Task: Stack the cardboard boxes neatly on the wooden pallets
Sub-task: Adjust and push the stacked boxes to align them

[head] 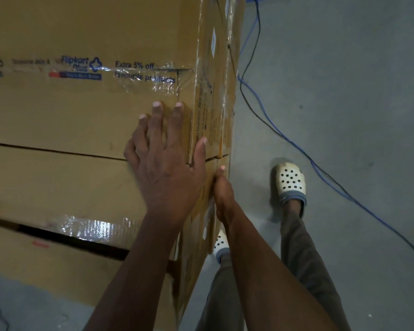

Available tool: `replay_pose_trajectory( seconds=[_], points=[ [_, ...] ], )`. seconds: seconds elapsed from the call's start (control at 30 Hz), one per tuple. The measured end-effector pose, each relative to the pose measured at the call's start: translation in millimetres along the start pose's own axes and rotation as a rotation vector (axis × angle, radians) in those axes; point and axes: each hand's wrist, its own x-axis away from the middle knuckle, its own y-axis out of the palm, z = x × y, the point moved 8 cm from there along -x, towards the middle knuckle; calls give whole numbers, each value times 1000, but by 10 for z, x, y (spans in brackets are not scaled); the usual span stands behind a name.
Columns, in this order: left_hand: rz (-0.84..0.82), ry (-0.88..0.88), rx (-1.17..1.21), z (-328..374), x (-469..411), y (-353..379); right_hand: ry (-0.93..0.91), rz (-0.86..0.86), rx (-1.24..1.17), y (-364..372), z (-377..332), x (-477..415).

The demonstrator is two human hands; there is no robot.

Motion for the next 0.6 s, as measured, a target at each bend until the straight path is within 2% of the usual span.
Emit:
replay_pose_trajectory(
  seconds=[0.2, 0.27, 0.5, 0.6],
  points=[
    [17, 6, -4, 4, 6, -42, -21, -34, 34, -40, -52, -52],
    [23, 6, -7, 9, -5, -46, -43, 0, 97, -73, -79, -91],
    [46, 24, -29, 66, -8, -83, -167, 99, 89, -308, -196, -289],
    [81, 23, -60, 121, -39, -75, -210, 197, -8, -414, -544, -229]
  ],
)
